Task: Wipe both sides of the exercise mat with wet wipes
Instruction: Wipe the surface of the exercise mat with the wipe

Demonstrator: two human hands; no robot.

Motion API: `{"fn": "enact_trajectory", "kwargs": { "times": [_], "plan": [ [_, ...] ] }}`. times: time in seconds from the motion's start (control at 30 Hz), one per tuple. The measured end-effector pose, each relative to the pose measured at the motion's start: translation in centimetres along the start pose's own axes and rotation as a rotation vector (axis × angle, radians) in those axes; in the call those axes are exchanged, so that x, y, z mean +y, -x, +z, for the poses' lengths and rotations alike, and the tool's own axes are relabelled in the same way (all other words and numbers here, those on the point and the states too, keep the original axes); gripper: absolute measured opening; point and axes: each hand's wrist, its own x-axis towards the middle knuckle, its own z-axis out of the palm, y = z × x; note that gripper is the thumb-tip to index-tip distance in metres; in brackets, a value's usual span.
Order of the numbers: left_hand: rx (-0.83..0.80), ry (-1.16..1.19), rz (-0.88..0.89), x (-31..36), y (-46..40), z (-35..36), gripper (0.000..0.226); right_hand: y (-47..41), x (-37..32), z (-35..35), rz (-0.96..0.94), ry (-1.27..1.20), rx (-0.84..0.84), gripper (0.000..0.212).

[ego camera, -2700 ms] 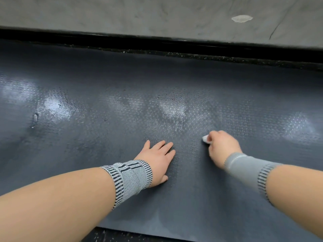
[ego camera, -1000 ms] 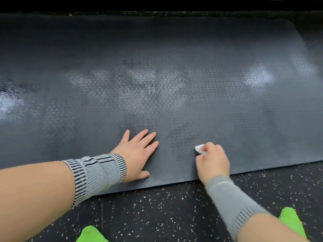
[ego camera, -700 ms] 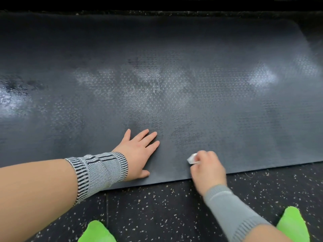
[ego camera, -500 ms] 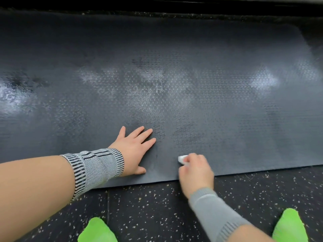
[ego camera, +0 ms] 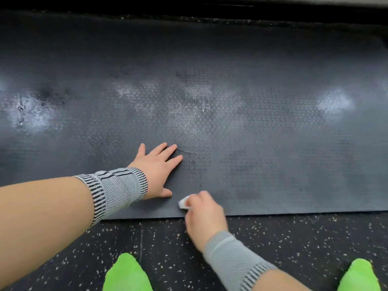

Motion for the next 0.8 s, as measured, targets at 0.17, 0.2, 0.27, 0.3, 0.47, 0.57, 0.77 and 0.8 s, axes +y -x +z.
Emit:
{"fn": "enact_trajectory", "kwargs": {
  "times": [0.17, 0.2, 0.27, 0.3, 0.47, 0.57, 0.77, 0.8],
  "plan": [
    [0.015, 0.032, -0.059, -1.5, 0.3, 0.2, 0.104, -2.1, 2.7, -1.0, -0.049, 0.063, -0.051, 0.016],
    [0.014, 0.039, -0.078, -1.9, 0.3, 0.3, 0.104, -2.9, 4.4, -2.0, 0.07, 0.045, 0.014, 0.017],
    [0.003, 0.045, -0.103, -2.5, 0.5, 0.6, 0.104, -4.0, 6.7, -3.5, 0.292, 0.03, 0.16, 0.017],
    [-0.001, 0.045, -0.109, -2.6, 0.5, 0.6, 0.104, -4.1, 6.3, -3.7, 0.333, 0.043, 0.192, 0.018],
    [-0.005, 0.052, -0.115, -2.6, 0.4, 0.5, 0.104, -1.8, -1.2, 0.5, -0.121, 0.05, -0.115, 0.026],
    [-0.011, 0.063, -0.12, -2.9, 0.4, 0.5, 0.101, -2.2, -0.6, 0.5, -0.247, 0.112, -0.159, 0.024],
    [-0.005, 0.082, -0.132, -3.2, 0.8, 1.0, 0.098, -5.8, 5.1, -3.6, 0.323, 0.029, 0.205, 0.017],
    [0.002, 0.086, -0.134, -3.2, 0.7, 0.9, 0.097, -5.4, 4.0, -2.8, 0.251, 0.05, 0.16, 0.019]
  ]
}}
